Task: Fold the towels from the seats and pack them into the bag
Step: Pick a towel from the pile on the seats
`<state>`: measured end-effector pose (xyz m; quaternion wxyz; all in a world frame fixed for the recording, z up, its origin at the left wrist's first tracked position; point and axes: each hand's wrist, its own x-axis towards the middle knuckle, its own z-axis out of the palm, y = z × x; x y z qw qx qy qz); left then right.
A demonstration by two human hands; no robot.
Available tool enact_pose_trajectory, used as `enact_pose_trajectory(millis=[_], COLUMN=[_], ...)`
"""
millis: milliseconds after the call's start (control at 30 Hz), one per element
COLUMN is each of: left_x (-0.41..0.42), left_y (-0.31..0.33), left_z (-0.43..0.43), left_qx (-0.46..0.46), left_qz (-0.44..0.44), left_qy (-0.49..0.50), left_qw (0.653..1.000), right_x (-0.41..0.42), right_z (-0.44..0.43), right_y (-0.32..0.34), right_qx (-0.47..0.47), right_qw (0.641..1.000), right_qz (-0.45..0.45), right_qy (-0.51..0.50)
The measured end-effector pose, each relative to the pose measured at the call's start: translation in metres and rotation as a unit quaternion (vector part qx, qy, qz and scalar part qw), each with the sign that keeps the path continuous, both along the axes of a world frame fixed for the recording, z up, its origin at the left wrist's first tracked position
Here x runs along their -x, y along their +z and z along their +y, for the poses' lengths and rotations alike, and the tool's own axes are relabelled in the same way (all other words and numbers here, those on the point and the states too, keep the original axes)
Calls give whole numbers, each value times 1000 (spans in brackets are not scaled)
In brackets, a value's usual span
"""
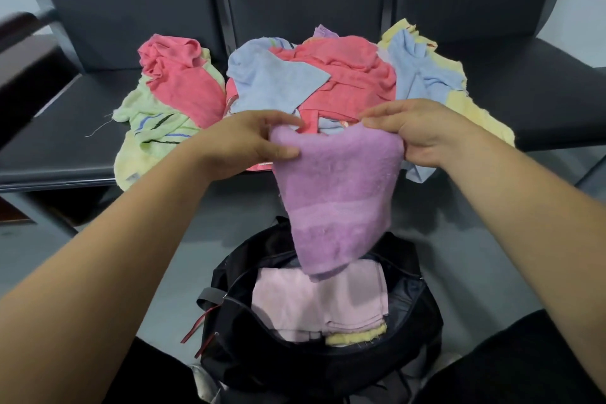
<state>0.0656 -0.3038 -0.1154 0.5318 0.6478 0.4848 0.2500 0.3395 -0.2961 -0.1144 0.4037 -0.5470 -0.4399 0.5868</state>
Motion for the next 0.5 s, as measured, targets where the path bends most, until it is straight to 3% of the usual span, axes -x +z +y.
enact_pose_trajectory(millis=[100,233,300,367,400,500], left_x=[-6,-9,-7,-6,-7,-11], left_y=[-3,-9,-10,-10,-10,-6], left_z=[-2,-1,0,0,0,3], left_qx=[-65,-43,-29,-36,-41,4], left_qz=[100,47,37,42,37,-48], left_qy=[-4,16,15,16,25,112], left_qw=[993,998,999,998,998,992], right_x=[-2,-6,-6,-4,-3,-3], right_z=[-2,-11,-14,-14,-12,-6], right_y=[2,14,14,10,8,3], right_qx=[17,29,-15,-92,-111,-86], right_qw=[999,975,950,927,933,980], right_qz=[-34,-16,-157,-295,-296,-148], right_qy=[37,220,270,212,174,103])
